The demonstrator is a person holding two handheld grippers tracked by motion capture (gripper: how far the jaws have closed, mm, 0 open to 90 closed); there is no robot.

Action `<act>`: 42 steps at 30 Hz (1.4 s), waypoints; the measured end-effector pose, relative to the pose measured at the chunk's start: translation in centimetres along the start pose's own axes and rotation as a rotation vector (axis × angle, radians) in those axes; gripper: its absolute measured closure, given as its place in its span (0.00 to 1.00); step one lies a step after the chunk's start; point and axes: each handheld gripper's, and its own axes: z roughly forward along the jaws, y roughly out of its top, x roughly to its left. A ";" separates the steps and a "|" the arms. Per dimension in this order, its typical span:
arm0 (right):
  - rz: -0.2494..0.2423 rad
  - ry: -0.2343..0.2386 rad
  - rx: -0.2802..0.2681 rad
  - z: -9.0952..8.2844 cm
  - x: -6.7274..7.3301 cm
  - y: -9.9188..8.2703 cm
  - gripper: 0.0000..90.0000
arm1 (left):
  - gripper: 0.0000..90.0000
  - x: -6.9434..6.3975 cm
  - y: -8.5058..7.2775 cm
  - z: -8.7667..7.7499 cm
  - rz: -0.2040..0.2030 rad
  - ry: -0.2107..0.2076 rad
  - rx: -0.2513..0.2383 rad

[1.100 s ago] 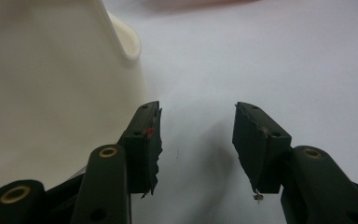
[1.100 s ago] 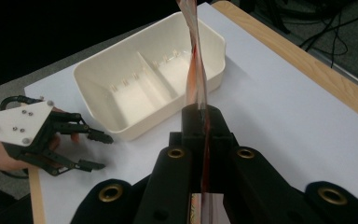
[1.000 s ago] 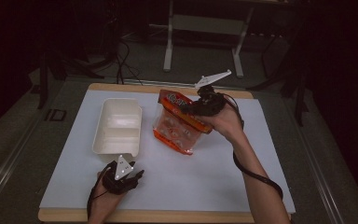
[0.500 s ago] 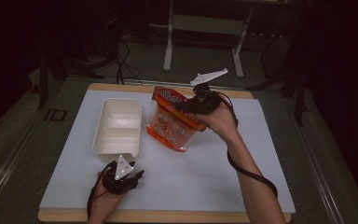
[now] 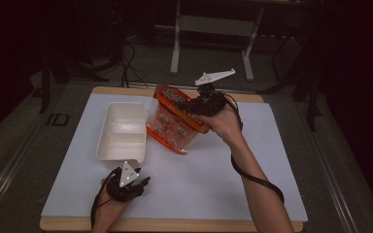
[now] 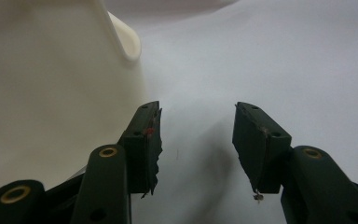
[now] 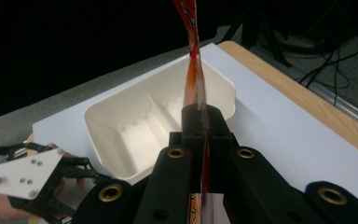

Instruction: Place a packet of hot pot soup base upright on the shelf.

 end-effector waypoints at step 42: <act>-0.046 -0.040 -0.106 1.6 1.3 3.1 1.00 | 0.57 0.0 0.1 0.0 -0.002 -0.015 -0.015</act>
